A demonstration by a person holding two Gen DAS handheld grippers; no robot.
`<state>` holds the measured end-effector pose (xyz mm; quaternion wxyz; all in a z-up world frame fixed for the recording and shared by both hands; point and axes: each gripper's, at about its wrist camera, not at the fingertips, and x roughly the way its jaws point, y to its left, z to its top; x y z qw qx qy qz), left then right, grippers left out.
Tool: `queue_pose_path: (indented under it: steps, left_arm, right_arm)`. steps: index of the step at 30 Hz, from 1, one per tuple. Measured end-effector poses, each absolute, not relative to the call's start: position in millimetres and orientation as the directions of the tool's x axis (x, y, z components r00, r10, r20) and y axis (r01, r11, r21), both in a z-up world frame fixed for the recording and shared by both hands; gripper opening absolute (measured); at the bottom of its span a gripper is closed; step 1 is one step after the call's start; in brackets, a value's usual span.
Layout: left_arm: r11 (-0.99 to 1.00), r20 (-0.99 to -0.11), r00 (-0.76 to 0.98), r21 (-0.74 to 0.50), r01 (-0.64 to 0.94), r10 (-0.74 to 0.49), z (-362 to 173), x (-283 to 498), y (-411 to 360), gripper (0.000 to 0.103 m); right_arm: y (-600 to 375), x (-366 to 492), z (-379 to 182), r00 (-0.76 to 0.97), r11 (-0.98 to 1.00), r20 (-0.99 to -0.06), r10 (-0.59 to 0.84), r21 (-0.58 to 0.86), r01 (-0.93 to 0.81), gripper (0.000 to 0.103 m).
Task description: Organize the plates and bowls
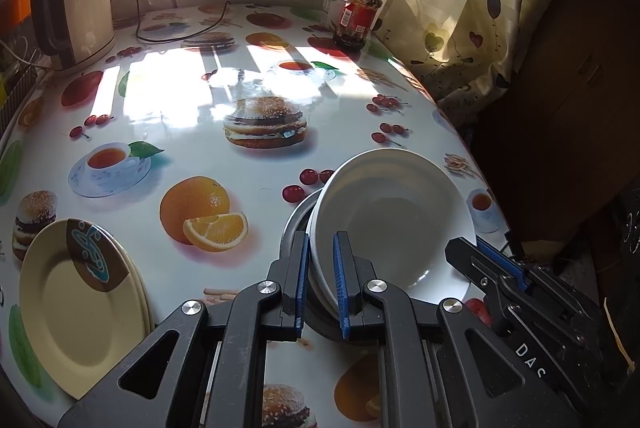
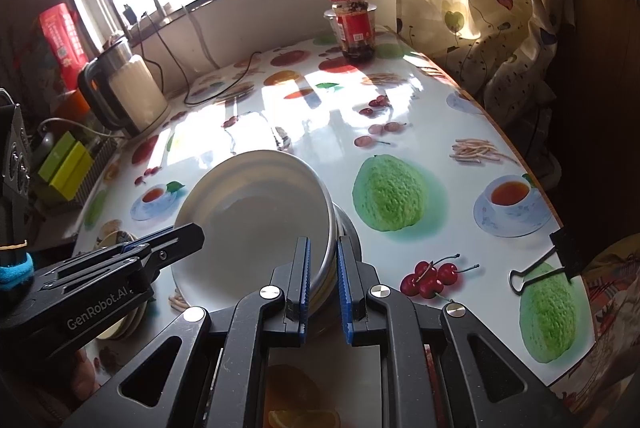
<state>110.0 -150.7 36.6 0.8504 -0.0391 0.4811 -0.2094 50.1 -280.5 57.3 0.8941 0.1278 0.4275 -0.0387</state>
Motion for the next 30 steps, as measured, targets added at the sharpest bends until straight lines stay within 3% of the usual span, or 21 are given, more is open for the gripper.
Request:
queue_pose_path:
  steps: [18,30]
  left_arm:
    - [0.908,-0.801,0.449,-0.270,0.321,-0.397,36.9,111.2,-150.0,0.013]
    - [0.905,-0.799,0.446,-0.277,0.323,-0.404,38.3,111.1,-150.7,0.015]
  right_arm:
    - [-282.7,50.3,55.4,0.629,0.963,-0.776,0.045,0.202,0.180,0.016]
    - [-282.8,52.5,61.4,0.665,0.963,-0.747,0.026,0.196,0.182,0.024]
